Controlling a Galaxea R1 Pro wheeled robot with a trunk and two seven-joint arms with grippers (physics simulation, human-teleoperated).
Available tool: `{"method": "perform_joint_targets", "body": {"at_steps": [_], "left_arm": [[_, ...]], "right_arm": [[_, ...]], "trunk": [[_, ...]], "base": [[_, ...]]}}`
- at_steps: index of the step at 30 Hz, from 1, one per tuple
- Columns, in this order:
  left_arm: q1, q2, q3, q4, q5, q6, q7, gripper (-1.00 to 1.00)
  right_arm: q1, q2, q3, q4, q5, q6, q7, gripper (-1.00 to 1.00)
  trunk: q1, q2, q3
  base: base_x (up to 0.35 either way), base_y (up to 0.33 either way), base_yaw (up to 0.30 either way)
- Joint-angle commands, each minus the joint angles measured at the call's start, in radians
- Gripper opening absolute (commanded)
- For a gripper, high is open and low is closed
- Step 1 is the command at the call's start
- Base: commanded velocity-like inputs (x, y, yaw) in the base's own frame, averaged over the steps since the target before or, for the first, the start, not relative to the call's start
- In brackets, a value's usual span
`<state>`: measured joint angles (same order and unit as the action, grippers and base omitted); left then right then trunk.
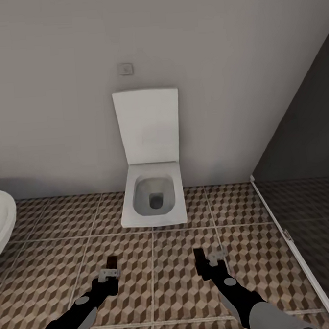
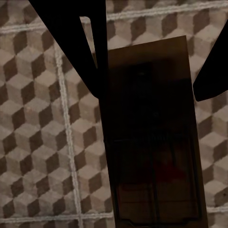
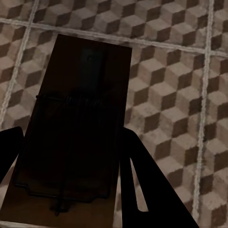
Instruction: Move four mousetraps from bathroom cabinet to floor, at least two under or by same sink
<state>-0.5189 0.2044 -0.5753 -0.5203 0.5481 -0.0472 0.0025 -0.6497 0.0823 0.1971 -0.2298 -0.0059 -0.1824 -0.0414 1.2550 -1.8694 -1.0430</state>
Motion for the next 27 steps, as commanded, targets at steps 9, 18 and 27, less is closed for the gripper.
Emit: {"method": "perform_joint_targets", "body": {"at_steps": [9,18,27], "left_arm": [[-0.001,0.001,-0.008,0.000,0.010,-0.005,0.001,-1.00],[-0.001,0.001,-0.008,-0.001,0.010,-0.005,0.001,-1.00],[-0.001,0.001,-0.008,0.000,0.010,-0.005,0.001,-1.00]], "right_arm": [[-0.001,0.001,0.005,0.001,-0.002,-0.003,-0.005,-1.00],[-0.001,0.019,0.005,0.001,-0.002,-0.003,-0.006,-1.00],[-0.001,0.022,0.005,0.001,-0.002,-0.003,-0.006,-1.00]], "trunk": [[0.034,-0.064,-0.043],[0.069,-0.127,-0.086],[0.103,-0.190,-0.128]], "base": [[0.000,0.000,0.000],[0.000,0.000,0.000],[0.000,0.000,0.000]]}}
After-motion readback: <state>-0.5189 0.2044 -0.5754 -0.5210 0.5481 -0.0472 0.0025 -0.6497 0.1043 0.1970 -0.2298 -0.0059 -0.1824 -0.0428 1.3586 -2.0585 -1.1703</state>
